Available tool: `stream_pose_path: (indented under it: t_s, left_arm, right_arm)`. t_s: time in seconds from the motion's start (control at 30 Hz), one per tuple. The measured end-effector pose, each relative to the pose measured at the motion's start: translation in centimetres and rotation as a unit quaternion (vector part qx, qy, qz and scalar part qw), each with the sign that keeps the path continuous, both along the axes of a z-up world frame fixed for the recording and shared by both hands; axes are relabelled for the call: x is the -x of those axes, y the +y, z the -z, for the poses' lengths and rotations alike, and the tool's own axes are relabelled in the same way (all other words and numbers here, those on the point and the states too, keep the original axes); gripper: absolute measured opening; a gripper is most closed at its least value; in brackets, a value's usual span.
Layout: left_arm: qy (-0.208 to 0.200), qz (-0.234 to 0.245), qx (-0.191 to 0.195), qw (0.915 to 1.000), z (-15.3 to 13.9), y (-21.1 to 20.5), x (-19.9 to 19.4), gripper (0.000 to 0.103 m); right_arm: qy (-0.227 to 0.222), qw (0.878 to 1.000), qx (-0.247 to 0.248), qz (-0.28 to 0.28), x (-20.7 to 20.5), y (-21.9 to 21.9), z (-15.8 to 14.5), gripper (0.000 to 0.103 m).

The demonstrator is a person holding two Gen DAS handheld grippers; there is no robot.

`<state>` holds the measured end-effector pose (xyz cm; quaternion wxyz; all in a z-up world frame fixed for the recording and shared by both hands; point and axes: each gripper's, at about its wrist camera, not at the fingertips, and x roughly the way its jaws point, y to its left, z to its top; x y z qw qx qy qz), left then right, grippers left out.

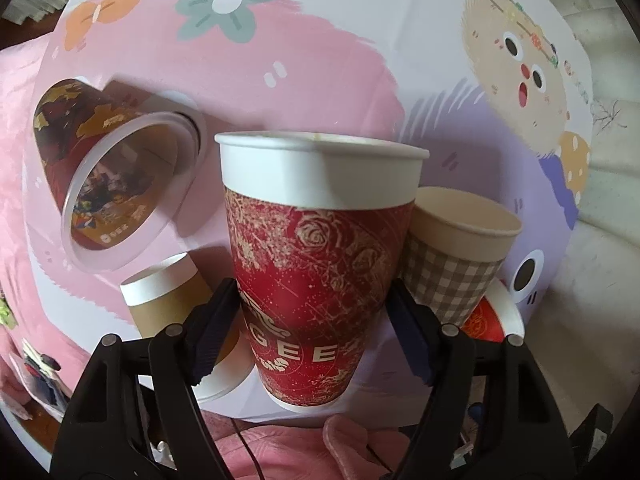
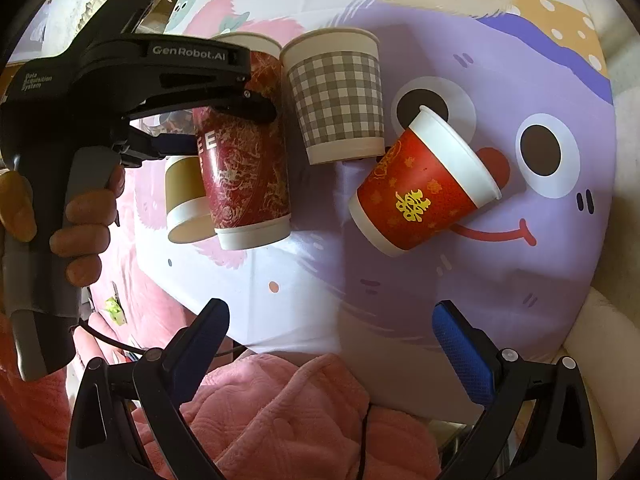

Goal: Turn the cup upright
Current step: 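Close the right gripper around the tall red cup's body, then lift the tall red cup with the right gripper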

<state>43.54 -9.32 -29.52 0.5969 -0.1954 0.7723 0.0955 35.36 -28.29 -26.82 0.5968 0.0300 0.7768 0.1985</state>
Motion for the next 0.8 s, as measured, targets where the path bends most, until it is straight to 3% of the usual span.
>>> stream_pose_path:
  t_s: [0.23,0.4,0.5,0.63,0.8]
  left_arm:
    - [-0.031,-0.001,-0.002,0.9995,-2.3,-0.6,1.7,0.070]
    - [-0.062,0.004,0.018,0.9979,-4.7,-0.5,3.9,0.070]
    - [-0.083,0.010,0.022,0.9963,-6.6,-0.2,5.1,0.070]
    - [-0.107,0.022,0.034,0.9935,-9.3,0.7,7.7,0.070]
    - [-0.121,0.055,0.049,0.9899,-11.7,3.3,12.5,0.070]
  right_arm:
    - [-0.017,1.000,0.007,0.000,0.6,-0.2,-1.3,0.103]
    - [-0.063,0.997,0.032,-0.021,1.5,-0.2,-3.6,0.103]
    - [-0.065,0.998,0.024,0.004,2.0,-0.7,-4.6,0.103]
    - [-0.047,0.996,-0.013,0.077,2.5,-2.6,-5.7,0.103]
    - [-0.087,0.987,0.006,0.135,4.6,-3.9,-7.5,0.103]
